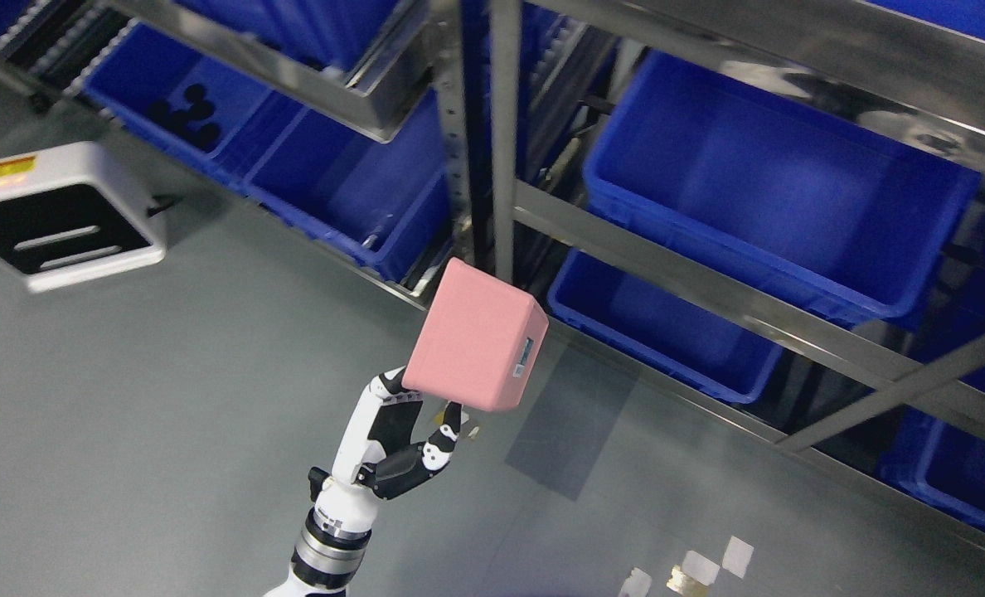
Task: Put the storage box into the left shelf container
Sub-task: 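Move the pink box into the upper blue bin with the left hand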
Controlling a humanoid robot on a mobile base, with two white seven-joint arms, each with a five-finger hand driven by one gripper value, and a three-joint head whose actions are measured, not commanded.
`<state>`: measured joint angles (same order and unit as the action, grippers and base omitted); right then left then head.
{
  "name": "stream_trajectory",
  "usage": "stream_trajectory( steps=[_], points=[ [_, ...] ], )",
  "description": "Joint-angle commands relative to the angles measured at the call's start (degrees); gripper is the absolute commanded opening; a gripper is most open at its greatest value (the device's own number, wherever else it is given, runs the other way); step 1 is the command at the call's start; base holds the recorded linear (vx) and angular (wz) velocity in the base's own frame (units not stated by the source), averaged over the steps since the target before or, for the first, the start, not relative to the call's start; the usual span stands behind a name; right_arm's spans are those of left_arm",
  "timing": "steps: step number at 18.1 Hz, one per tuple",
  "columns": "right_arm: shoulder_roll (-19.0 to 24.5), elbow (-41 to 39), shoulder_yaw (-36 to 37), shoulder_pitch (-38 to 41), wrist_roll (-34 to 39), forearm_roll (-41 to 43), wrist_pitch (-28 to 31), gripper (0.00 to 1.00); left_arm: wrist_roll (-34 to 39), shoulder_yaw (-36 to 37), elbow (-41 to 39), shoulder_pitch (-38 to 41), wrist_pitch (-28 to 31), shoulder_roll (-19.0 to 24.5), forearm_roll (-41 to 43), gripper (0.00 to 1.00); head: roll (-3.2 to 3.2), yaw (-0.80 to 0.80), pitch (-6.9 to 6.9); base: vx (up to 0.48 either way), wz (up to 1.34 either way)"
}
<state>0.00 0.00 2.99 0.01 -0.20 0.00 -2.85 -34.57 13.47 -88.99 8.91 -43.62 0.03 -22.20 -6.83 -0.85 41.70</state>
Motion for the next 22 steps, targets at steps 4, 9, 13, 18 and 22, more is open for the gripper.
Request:
stream_trajectory(
  steps=[4,9,13,18,22],
  points=[
    [-1.00,-1.00,0.00,-0.27,0.03,1.23,0.04,1.00,-2.08,-3.43,2.33,2.78,-1.38,2.08,0.40,0.01,0.00,0.00,-0.01,0.189,-0.91],
    [-1.00,-1.00,0.00,-0.19,0.03,1.23,0.04,1.00,-1.99,-12.84,5.57,-5.73,2.64,2.60,0.49,0.01,0.00,0.00,-0.01,0.131,-0.58],
    [-1.00,-1.00,0.00,-0.19,0.03,1.23,0.04,1.00,-3.57,-15.14,11.98,-12.50,10.56,2.69,2.33,0.01,0.00,0.00,-0.02,0.086,-0.34],
    [-1.00,-1.00,0.00,-0.19,0.03,1.23,0.04,1.00,-3.93,-15.15,23.41,-25.06,12.24,2.60,5.05,0.01,0.00,0.00,-0.02,0.042,-0.15],
    [-1.00,-1.00,0.00,-0.19,0.03,1.23,0.04,1.00,-5.50,-14.79,32.02,-32.01,15.75,2.69,11.90,0.02,0.00,0.00,-0.02,-0.005,0.01]
  ],
)
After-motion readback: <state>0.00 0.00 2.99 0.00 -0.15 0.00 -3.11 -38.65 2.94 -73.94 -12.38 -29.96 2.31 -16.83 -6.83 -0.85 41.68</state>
